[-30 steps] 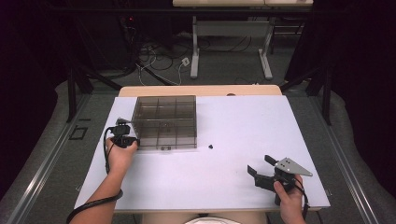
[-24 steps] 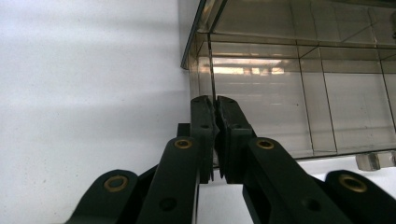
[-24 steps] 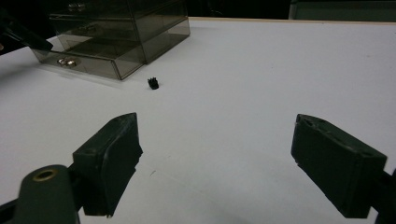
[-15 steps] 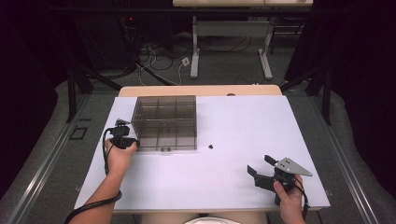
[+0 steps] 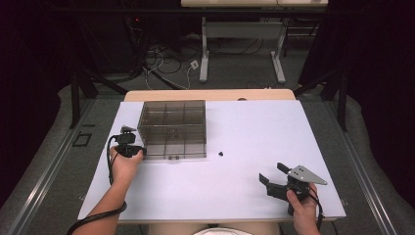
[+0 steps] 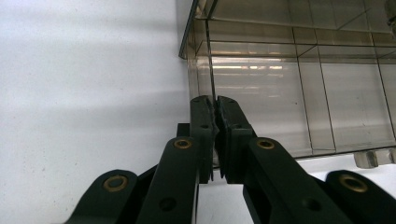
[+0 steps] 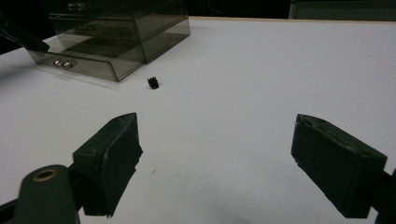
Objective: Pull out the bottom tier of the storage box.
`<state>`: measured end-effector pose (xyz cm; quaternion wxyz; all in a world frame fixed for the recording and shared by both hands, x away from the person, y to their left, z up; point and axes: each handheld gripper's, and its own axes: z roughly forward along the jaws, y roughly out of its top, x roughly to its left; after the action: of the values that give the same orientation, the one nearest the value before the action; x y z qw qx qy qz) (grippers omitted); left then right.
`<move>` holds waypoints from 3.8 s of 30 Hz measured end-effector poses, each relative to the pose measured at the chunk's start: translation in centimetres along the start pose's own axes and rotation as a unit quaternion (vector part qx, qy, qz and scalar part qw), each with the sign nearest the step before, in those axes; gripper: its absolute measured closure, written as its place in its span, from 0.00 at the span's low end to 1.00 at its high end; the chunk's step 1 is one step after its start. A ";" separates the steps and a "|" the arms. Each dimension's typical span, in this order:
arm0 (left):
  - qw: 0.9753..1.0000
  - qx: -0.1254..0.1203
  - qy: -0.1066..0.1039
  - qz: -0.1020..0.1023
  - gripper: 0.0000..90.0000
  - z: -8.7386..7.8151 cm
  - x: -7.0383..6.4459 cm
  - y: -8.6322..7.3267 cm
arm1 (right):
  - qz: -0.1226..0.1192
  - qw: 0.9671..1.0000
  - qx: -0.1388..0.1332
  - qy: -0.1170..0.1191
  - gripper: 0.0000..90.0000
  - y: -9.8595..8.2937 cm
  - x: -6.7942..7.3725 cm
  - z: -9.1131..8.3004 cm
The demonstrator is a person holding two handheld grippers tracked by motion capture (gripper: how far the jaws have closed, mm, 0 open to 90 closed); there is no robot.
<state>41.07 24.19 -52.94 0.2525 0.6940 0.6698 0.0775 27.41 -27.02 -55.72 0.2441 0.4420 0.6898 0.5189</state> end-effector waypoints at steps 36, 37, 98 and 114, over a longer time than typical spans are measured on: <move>1.000 0.000 -0.005 0.000 0.95 -0.3 0.2 -1.0 | 0.003 1.000 -0.003 0.000 0.17 0.0 0.1 0.0; 1.000 0.001 -0.006 -0.001 0.95 -0.3 0.2 -1.0 | 0.002 1.000 -0.003 0.000 0.17 0.0 0.0 0.0; 1.000 -0.003 -0.020 0.002 0.89 -0.9 0.3 -1.4 | -0.001 1.000 0.001 0.000 0.17 0.0 0.1 0.0; 1.000 -0.016 -0.022 0.004 0.81 -1.2 0.2 -1.2 | 0.002 1.000 -0.005 -0.002 0.17 0.0 0.1 0.2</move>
<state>39.47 24.62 -52.45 0.2783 0.6940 0.6599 0.0739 27.50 -26.84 -55.79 0.2464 0.4434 0.6855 0.5222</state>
